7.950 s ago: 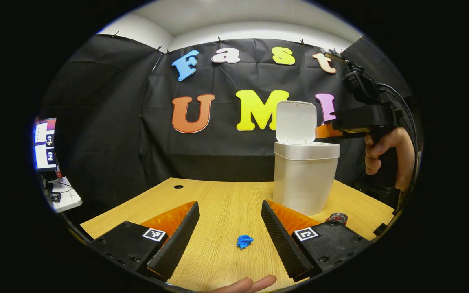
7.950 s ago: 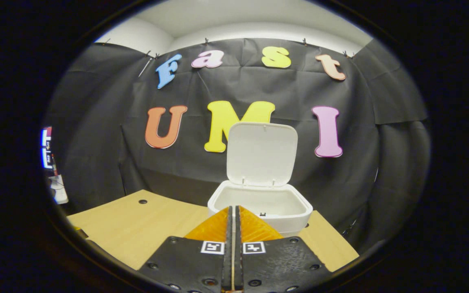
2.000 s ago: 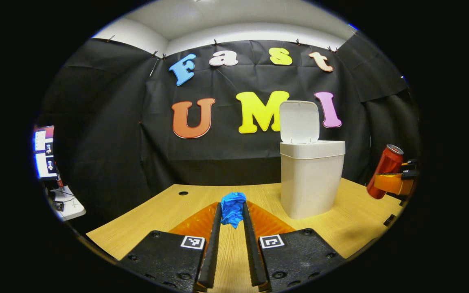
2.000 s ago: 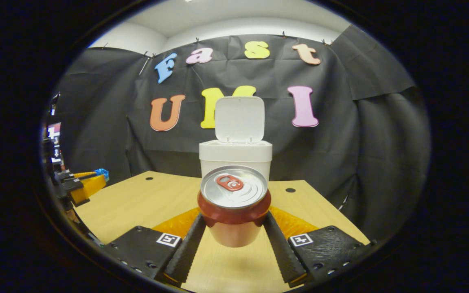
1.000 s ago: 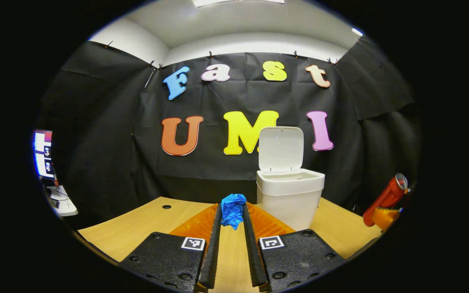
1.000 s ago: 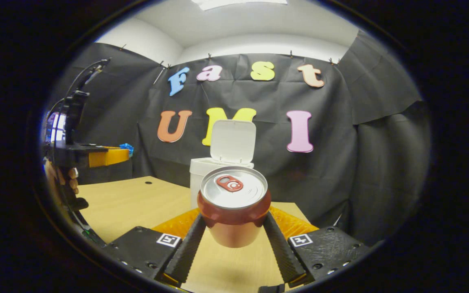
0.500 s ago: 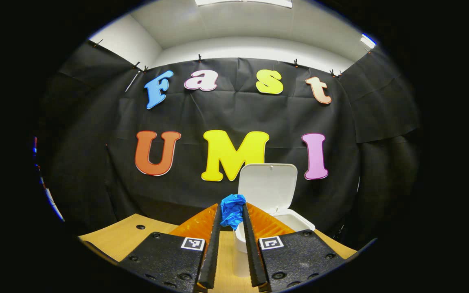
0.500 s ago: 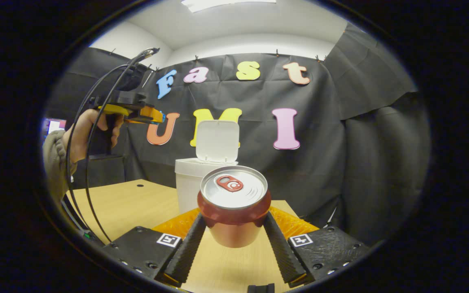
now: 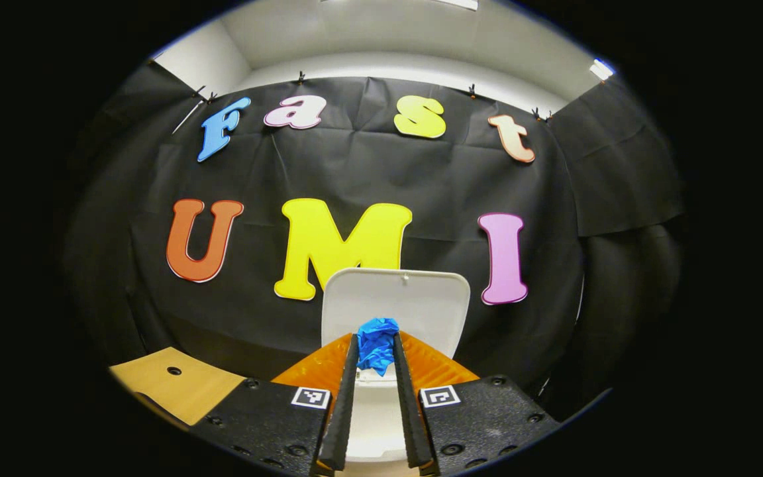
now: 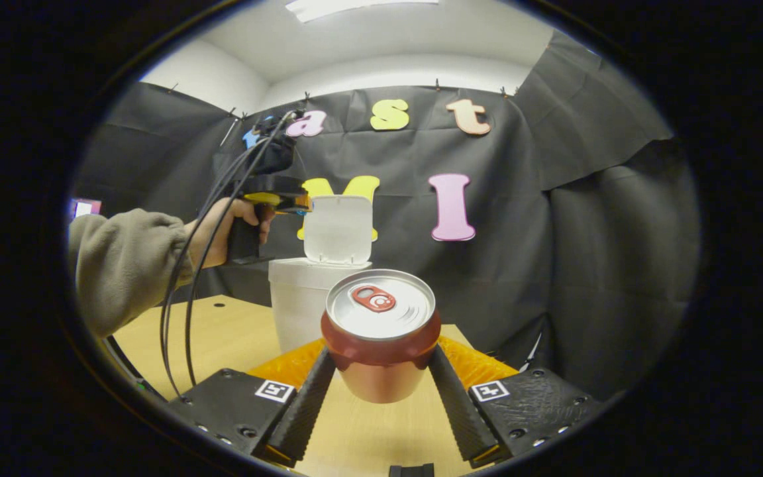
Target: Press the lid of the desktop garbage bin to open it, pick up the crumpled paper on the desktop and throw it into the bin, then pick up the pop can on the desktop and drop it into the bin, and finally close the garbage bin lid.
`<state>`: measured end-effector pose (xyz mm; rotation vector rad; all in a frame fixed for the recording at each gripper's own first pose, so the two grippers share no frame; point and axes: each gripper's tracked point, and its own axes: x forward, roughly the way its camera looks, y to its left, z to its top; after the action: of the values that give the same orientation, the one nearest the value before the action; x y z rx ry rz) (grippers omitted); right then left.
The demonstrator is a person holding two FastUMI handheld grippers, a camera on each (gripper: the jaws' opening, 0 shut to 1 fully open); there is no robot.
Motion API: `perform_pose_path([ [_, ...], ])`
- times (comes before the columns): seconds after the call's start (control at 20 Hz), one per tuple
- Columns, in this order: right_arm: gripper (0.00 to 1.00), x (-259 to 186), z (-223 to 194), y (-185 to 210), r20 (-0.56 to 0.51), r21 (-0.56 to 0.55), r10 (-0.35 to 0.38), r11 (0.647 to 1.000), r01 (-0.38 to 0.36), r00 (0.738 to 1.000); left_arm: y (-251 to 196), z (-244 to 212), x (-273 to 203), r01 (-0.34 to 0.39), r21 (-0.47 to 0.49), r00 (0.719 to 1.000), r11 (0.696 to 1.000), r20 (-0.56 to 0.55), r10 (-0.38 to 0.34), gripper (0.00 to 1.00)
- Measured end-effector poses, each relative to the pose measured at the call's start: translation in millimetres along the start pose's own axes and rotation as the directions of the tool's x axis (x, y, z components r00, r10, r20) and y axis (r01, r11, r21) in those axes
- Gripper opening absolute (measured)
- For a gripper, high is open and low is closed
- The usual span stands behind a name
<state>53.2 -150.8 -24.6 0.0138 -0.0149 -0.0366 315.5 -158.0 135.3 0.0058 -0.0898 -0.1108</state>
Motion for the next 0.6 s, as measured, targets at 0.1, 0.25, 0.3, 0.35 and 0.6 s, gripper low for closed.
perform_pose_path([
  [0.1,0.81,0,-1,0,0.005,-0.009,0.003,1.0,-0.003,1.0,-3,-18,10,-0.009,-0.018,0.999,1.0,-0.037,0.008,0.35],
  [0.25,0.81,0,-3,1,0.006,-0.012,0.019,1.0,-0.019,1.0,1,-35,15,-0.04,-0.017,0.995,0.999,-0.091,0.039,0.36],
  [0.3,0.82,1,-2,1,0.009,-0.015,0.017,1.0,-0.017,1.0,0,-40,14,-0.042,-0.02,0.994,0.999,-0.098,0.04,0.36],
  [0.35,0.81,-1,-2,1,0.011,-0.015,0.015,1.0,-0.014,1.0,-2,-41,14,-0.036,-0.026,0.994,0.999,-0.105,0.033,0.36],
  [0.6,0.81,-1,-4,2,-0.002,0.001,0.023,1.0,-0.023,1.0,0,-44,8,-0.033,-0.02,0.993,0.999,-0.11,0.031,0.36],
])
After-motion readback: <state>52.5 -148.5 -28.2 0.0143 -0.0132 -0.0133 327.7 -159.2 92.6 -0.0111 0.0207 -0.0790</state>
